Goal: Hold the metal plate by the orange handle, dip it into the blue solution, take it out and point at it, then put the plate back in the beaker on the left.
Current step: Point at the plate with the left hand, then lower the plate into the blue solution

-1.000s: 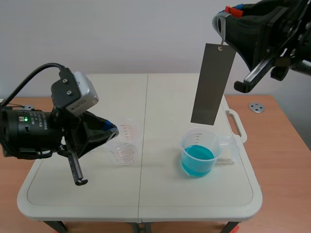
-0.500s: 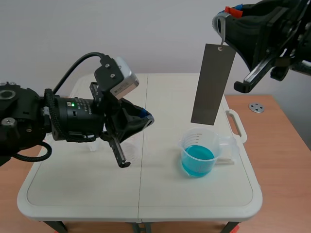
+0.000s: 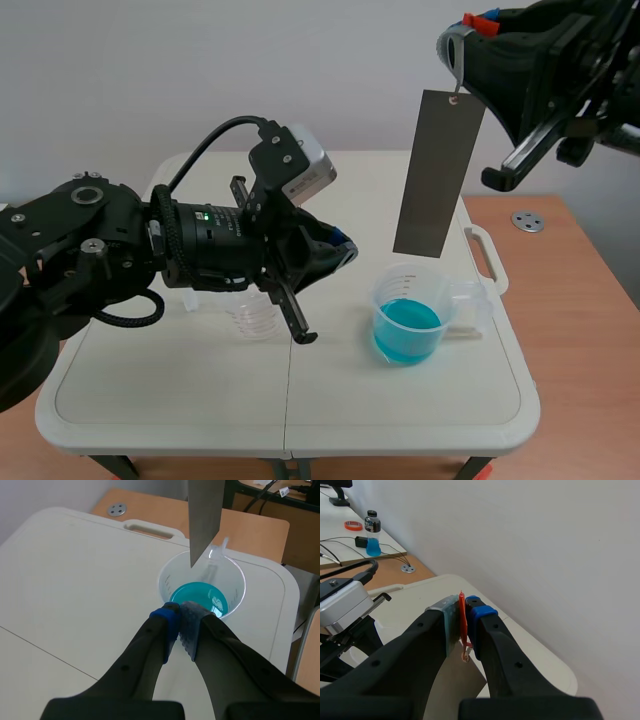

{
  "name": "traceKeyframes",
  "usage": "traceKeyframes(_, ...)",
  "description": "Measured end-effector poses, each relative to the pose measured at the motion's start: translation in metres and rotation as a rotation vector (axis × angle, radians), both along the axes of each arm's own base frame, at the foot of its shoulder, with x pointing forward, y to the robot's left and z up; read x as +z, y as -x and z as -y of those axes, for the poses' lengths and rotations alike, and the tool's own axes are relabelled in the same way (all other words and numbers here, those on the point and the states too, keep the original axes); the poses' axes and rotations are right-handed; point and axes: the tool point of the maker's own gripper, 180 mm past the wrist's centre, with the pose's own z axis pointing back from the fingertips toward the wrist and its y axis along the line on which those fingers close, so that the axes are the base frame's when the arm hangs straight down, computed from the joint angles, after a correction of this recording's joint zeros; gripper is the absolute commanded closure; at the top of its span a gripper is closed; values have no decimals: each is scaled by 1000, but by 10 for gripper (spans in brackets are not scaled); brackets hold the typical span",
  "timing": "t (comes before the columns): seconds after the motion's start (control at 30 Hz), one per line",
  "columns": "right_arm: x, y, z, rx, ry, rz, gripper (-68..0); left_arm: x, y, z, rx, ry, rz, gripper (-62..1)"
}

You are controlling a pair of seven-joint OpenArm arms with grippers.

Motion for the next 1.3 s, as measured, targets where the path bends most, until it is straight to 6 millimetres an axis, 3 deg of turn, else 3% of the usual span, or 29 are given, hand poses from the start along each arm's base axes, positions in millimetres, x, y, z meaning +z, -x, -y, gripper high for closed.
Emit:
traceKeyframes(0.73,0,0,0,0,0,0,-11,-3,0,-2,-1,-24,9,-19)
traceKeyframes(0.87,0,0,0,0,1,0,-11,-4,-8,-11,68,-16,24,-19)
traceKeyframes(0.97,0,0,0,0,1,0,-11,-3,-17,-32,151,-14,46,-19)
traceKeyframes(1.1,-1,0,0,-2,5,-1,-11,6,-26,-85,293,-30,99,-19)
traceKeyframes(1.3,-12,-5,6,-18,6,-32,-11,19,-6,-162,431,-74,106,-19)
